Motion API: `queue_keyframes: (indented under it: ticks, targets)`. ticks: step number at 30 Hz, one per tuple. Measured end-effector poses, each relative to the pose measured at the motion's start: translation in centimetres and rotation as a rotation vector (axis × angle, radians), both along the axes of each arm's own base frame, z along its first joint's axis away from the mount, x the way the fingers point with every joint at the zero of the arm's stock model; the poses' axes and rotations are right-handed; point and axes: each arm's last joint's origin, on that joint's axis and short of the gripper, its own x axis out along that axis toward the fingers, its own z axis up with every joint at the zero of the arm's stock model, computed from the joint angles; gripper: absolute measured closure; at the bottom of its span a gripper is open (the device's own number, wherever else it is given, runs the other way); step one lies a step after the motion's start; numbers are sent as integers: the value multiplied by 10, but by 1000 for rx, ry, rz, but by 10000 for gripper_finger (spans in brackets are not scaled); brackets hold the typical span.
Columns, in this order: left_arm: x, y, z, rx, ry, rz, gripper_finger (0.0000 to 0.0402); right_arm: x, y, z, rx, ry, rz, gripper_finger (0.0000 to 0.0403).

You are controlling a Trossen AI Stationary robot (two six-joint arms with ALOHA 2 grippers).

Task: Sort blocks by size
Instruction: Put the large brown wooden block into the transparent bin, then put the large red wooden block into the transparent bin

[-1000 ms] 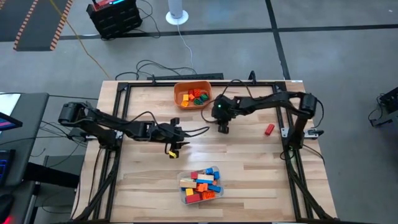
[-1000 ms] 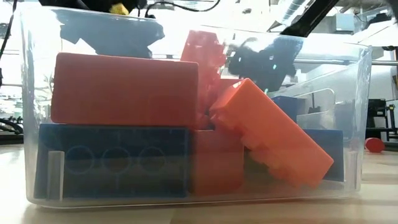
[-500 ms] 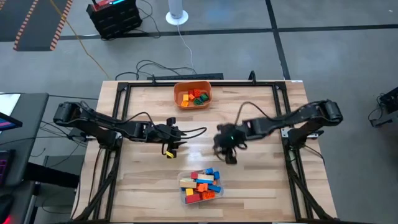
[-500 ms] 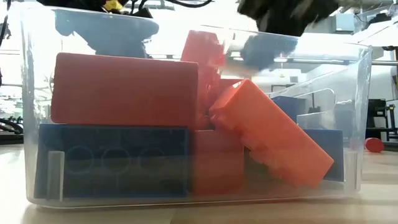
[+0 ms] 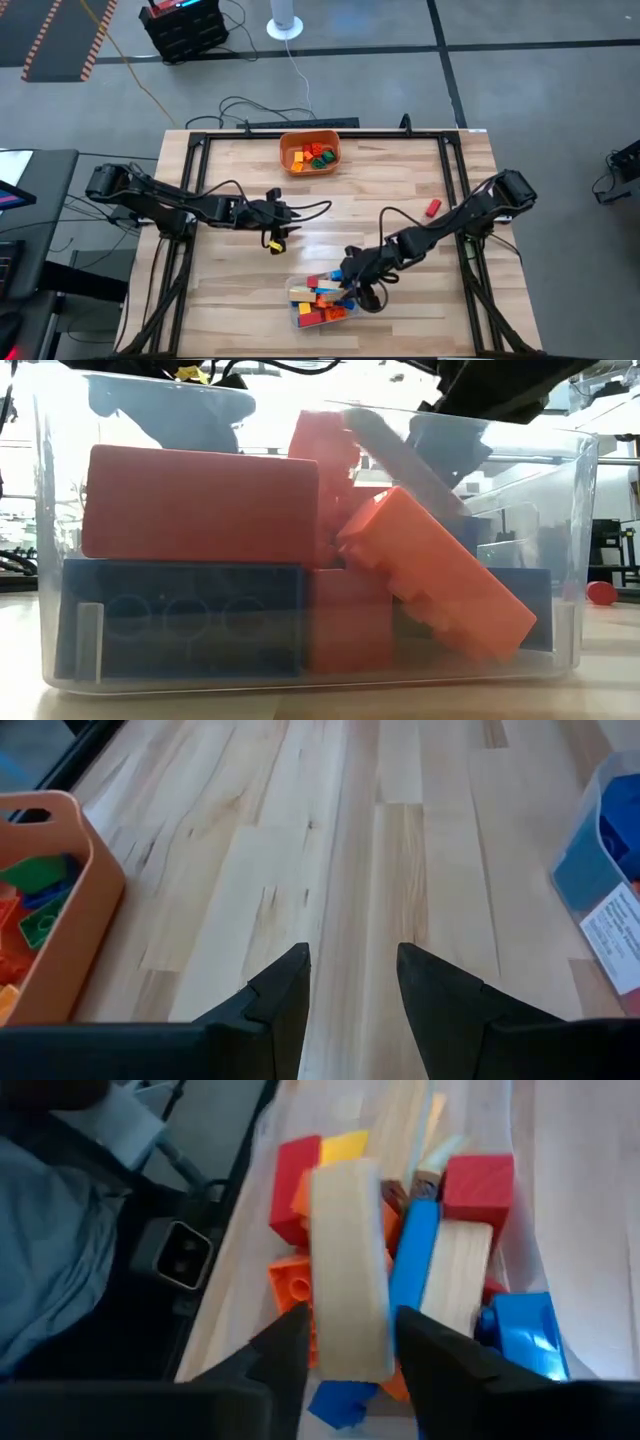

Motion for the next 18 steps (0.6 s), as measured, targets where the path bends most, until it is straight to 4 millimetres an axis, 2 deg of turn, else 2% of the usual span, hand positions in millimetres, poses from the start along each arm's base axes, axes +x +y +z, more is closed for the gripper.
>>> queue_keyframes:
  ticks: [4,7,9,12,15,18]
  targets:
    - [0,-2,0,2,4,-10,256,-1,2,1,30,34,-29,176]
    - [0,-2,0,7,6,-13,256,-7,-6,14,-19,175,-63,148]
    - [0,-2,0,9,5,-15,256,-16,-13,28,-126,273,-126,144]
    - [-1,-2,-1,16,9,-18,256,-39,-31,41,-388,449,-235,144]
    - [-1,-2,-1,15,16,-18,256,-60,-52,41,-584,656,-219,143]
    - [-2,-2,-2,17,30,-18,256,-77,-76,35,-686,878,-183,143]
